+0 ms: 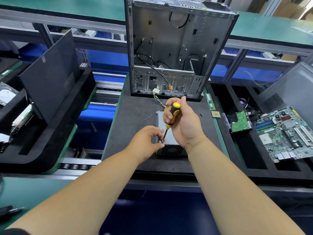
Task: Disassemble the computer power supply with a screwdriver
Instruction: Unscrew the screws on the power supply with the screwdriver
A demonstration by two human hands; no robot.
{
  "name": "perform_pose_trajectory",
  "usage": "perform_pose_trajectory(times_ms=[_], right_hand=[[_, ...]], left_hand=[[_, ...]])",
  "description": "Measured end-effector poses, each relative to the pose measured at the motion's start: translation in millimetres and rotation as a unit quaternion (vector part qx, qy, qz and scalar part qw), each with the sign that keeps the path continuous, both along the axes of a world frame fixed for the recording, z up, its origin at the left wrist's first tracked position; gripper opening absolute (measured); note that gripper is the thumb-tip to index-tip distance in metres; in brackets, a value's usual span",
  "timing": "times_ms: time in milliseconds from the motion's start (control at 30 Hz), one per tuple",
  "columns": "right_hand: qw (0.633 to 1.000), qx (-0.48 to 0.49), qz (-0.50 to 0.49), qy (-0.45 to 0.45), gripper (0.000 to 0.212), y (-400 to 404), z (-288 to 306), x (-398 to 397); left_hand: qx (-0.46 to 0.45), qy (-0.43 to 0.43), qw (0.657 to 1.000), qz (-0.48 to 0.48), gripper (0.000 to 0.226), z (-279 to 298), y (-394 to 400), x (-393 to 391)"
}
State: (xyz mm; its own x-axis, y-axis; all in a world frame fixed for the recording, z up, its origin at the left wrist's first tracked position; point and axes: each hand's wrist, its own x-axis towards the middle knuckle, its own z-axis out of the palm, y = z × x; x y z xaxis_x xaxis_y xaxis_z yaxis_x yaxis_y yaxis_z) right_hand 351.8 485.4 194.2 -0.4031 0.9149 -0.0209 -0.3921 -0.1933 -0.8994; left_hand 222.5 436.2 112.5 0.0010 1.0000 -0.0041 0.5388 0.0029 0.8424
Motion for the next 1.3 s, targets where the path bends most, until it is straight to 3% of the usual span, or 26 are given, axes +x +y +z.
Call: perform_pose_trajectory(times_ms=[233,667,833,1033,1300], right_hand=[[0.999,0.029,0.004,-0.014,0.024,0,-1,9],[1.0,0.007,0.012,-0.006,0.057,1,-2,1],[0.999,0.021,0.029,-0.019,0.025,2,-1,6],[0.999,0.011,0.009,-0.035,0.024,2,4,16],[0.999,0.004,0.033,-0.018,0.052,-2,0,2]], left_hand=[[0.003,-0.007,1.0,-0.004,0.023,0,0,-1],[0.001,0.001,1.0,0.007,0.014,0,1,1],[0.008,0.021,1.0,-0.001,0.014,2,1,0],[0.008,0.027,1.0,-0.014,0.02,2,1,-3],[0.005,0.008,1.0,-0.012,0.014,4,1,-2]])
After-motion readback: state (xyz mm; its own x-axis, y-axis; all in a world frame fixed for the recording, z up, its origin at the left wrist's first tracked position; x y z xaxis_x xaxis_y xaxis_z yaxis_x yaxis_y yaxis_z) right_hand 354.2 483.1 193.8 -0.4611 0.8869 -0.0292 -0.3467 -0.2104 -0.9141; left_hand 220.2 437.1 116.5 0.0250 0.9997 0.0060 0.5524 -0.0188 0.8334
